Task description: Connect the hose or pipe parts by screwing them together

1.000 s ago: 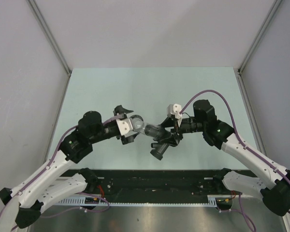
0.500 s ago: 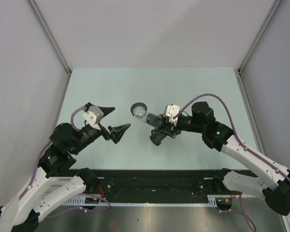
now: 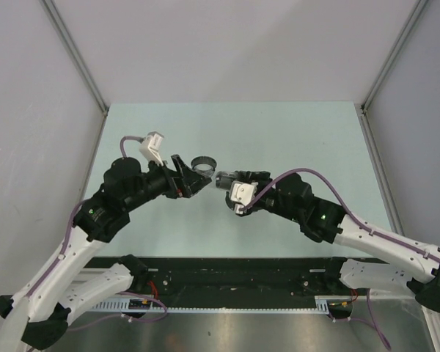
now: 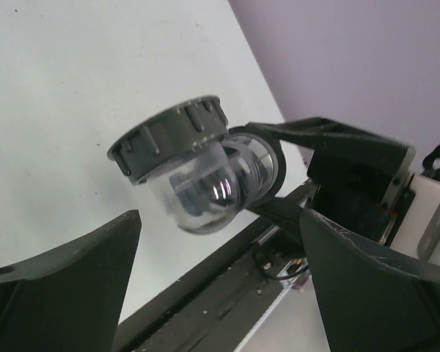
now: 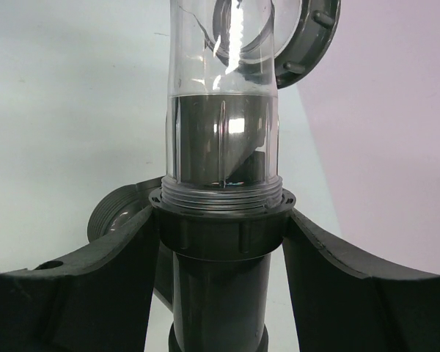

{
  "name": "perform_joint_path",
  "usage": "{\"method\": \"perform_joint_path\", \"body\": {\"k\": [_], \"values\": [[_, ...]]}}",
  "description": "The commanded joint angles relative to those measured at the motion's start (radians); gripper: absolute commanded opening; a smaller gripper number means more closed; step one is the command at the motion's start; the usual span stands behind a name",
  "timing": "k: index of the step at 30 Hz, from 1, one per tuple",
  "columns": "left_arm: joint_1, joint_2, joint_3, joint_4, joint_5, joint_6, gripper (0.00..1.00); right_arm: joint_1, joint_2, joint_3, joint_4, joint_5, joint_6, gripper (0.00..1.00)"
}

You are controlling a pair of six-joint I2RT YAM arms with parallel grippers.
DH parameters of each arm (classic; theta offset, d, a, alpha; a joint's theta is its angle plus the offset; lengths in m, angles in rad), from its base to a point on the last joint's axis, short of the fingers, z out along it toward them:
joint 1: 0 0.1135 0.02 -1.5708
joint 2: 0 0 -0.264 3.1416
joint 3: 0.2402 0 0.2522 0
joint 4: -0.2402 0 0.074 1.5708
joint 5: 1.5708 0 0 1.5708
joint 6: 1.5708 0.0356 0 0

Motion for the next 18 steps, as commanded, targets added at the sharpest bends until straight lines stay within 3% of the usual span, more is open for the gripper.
{"method": "perform_joint_path", "body": {"k": [1,9,16,18], "values": [[0.039,-0.004,0.005,-0.007,0.062,-0.184,0.93,0.061,-0.015,0.027,0.096,0.15,-0.08,0.0],[0.094,0.02,-0.023,-0.006,0.102,-0.216,0.83,0.121,-0.004,0.025,0.133,0.193,-0.101,0.0],[0.123,0.049,-0.034,0.0,0.133,-0.247,0.82,0.16,0.014,0.025,0.139,0.221,-0.11,0.0],[0.125,0.055,-0.03,0.009,0.136,-0.247,0.77,0.17,0.023,0.024,0.145,0.224,-0.113,0.0]]}}
